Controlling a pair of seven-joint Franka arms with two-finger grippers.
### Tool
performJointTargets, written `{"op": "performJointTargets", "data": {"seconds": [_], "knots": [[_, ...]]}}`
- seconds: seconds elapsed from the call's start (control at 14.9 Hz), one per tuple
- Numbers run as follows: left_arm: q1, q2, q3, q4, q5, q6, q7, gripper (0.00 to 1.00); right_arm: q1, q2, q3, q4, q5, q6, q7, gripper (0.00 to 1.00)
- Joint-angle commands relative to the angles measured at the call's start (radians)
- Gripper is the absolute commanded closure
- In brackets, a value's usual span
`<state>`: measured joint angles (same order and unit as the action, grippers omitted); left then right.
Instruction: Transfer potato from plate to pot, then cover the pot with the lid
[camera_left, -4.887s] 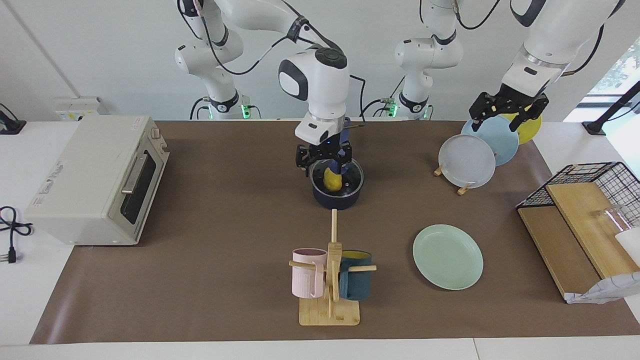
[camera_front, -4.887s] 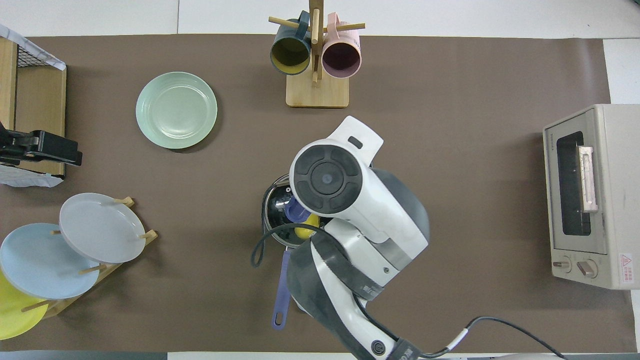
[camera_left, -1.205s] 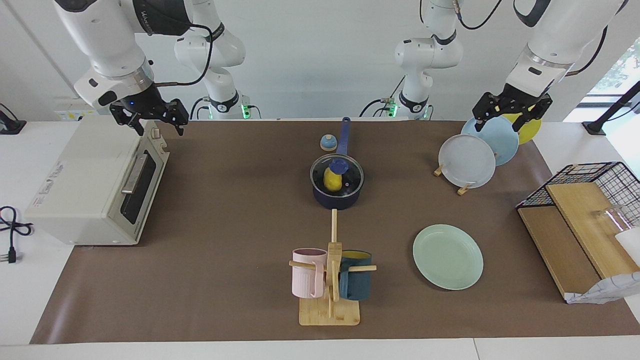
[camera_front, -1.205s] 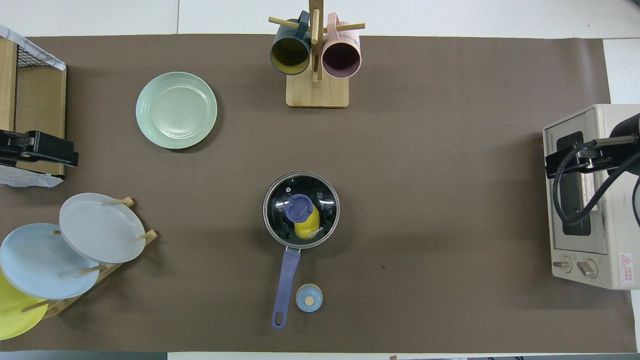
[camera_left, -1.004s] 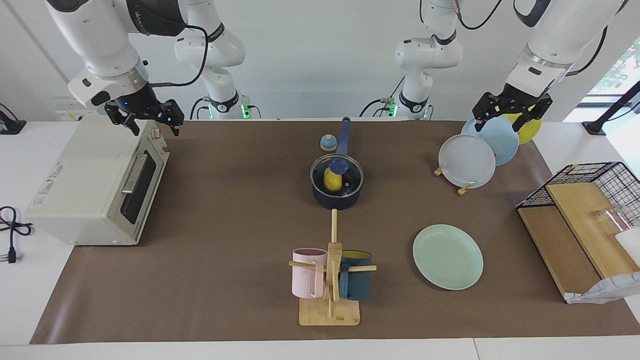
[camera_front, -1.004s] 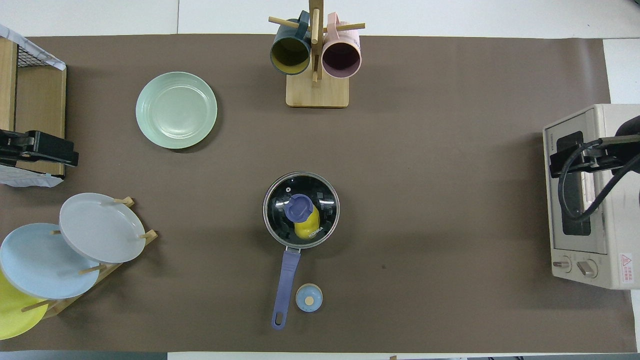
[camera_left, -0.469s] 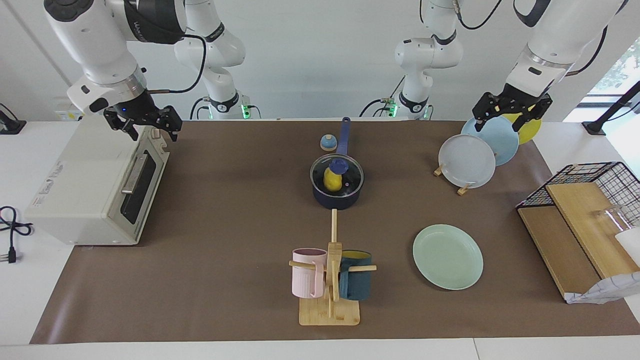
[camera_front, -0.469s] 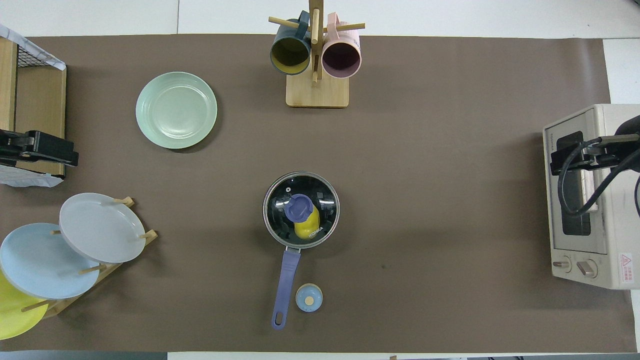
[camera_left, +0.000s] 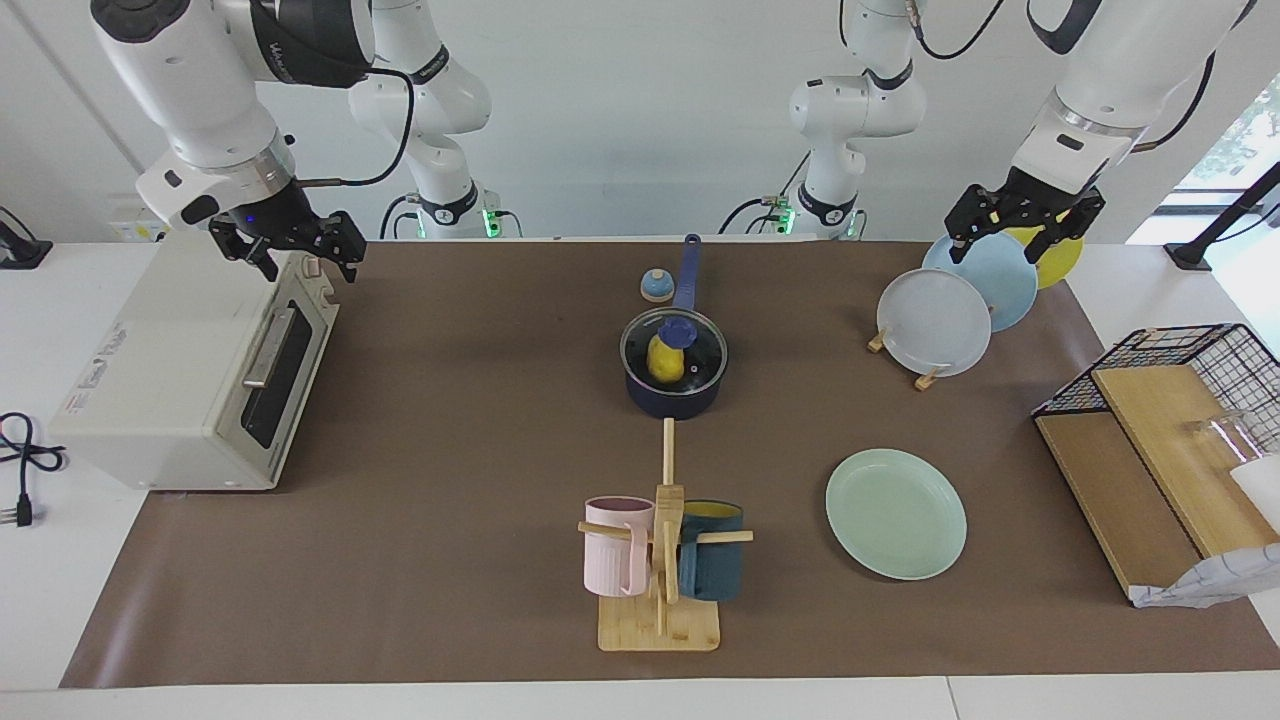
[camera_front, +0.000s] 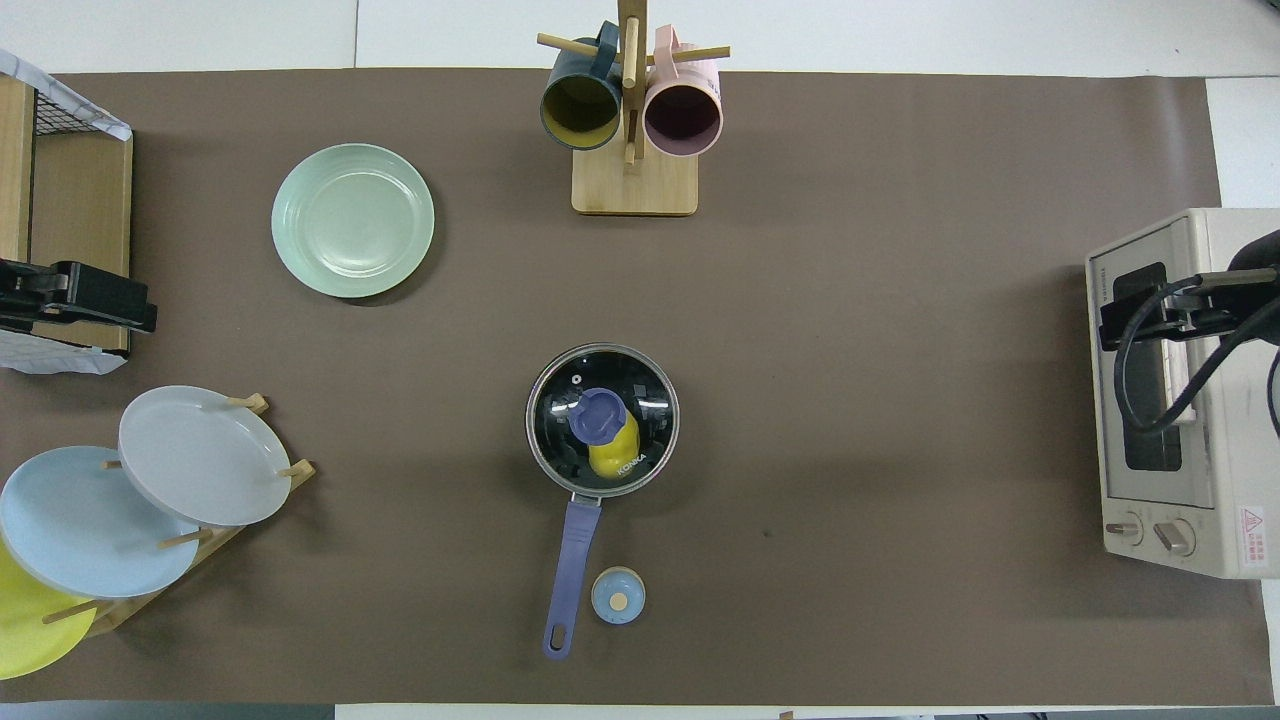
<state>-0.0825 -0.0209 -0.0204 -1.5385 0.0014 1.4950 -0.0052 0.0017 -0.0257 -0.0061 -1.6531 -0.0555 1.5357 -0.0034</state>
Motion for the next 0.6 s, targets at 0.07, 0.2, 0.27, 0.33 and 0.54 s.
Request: {"op": "performJointTargets", "data": {"seconds": [0.07, 0.2, 0.27, 0.33, 0.54], "knots": [[0.01, -0.008, -0.003, -0.008, -0.011, -0.005, 0.011, 0.0, -0.022, -0.017, 0.02, -0.02, 0.045, 0.017, -0.021, 0.0], [0.01, -0.008, -0.003, -0.008, -0.011, -0.005, 0.011, 0.0, -0.022, -0.017, 0.02, -0.02, 0.049, 0.011, -0.023, 0.0], [0.01, -0.008, -0.003, -0.008, -0.011, -0.005, 0.011, 0.0, -0.022, -0.017, 0.02, -0.019, 0.048, 0.008, -0.023, 0.0], [0.01, -0.008, -0.003, -0.008, -0.011, -0.005, 0.011, 0.0, -0.022, -0.019, 0.021, -0.02, 0.048, 0.007, -0.023, 0.0], [0.01, -0.008, -0.003, -0.008, -0.011, -0.005, 0.011, 0.0, -0.022, -0.019, 0.028, -0.02, 0.046, 0.007, -0.023, 0.0]]}}
